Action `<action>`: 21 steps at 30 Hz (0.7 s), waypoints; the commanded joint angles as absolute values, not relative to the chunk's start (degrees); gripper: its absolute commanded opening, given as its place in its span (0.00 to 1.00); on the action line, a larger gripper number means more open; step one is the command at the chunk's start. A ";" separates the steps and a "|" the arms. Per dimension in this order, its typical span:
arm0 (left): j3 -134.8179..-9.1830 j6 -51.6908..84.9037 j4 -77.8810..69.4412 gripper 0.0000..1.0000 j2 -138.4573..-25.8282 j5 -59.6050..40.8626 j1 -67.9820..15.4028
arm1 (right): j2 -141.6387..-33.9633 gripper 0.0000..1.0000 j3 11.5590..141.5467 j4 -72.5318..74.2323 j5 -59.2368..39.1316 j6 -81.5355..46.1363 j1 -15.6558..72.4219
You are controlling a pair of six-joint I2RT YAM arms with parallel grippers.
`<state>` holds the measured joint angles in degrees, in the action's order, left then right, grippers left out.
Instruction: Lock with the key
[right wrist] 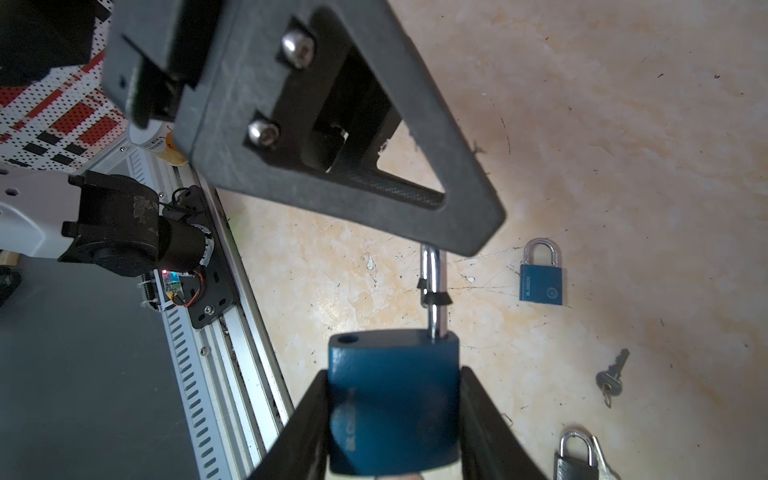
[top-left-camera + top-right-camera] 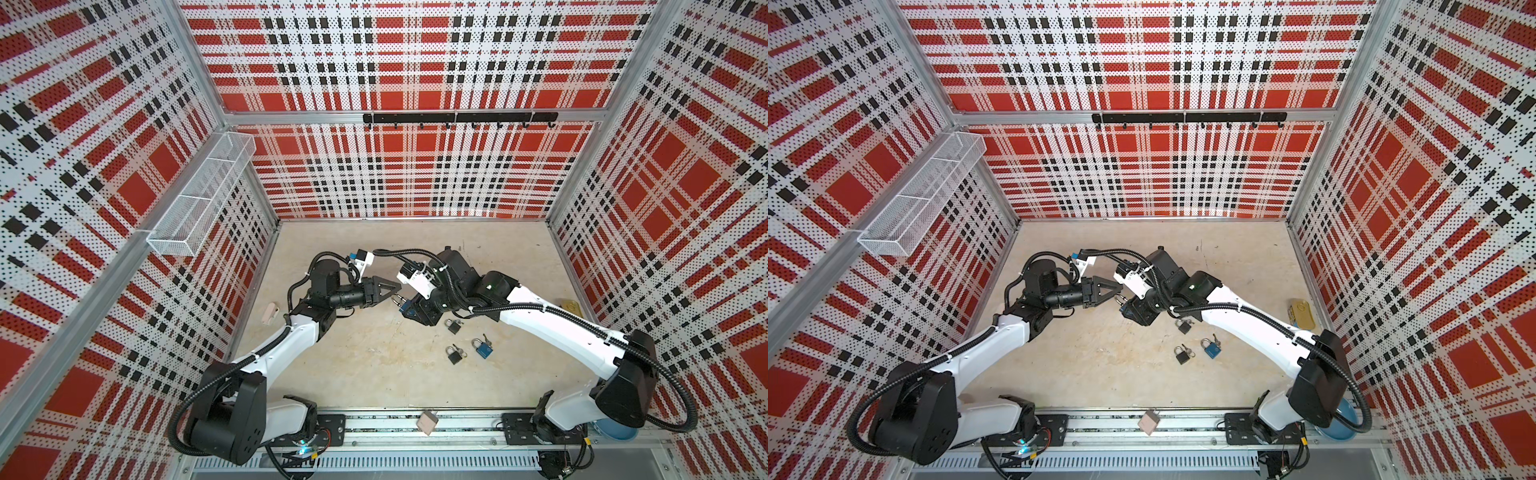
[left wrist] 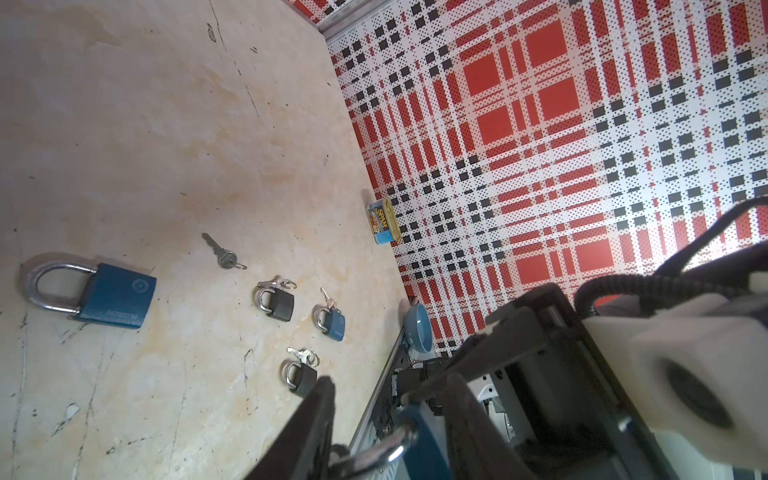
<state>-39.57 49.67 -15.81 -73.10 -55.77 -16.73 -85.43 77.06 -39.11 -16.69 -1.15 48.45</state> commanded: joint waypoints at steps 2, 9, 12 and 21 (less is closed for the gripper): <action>-38.96 50.45 -17.21 0.44 -71.09 -58.09 -16.93 | -82.79 0.09 77.43 -34.98 -18.46 -1.40 47.85; -38.25 50.73 -17.27 0.43 -70.65 -58.49 -16.92 | -82.94 0.08 77.70 -34.89 -18.90 -1.54 47.80; -38.22 50.71 -17.31 0.41 -70.87 -58.36 -18.70 | -82.70 0.08 77.78 -34.80 -18.90 -1.60 47.73; -37.88 50.64 -17.29 0.29 -70.91 -58.01 -19.16 | -82.23 0.08 77.95 -34.72 -18.54 -1.65 47.71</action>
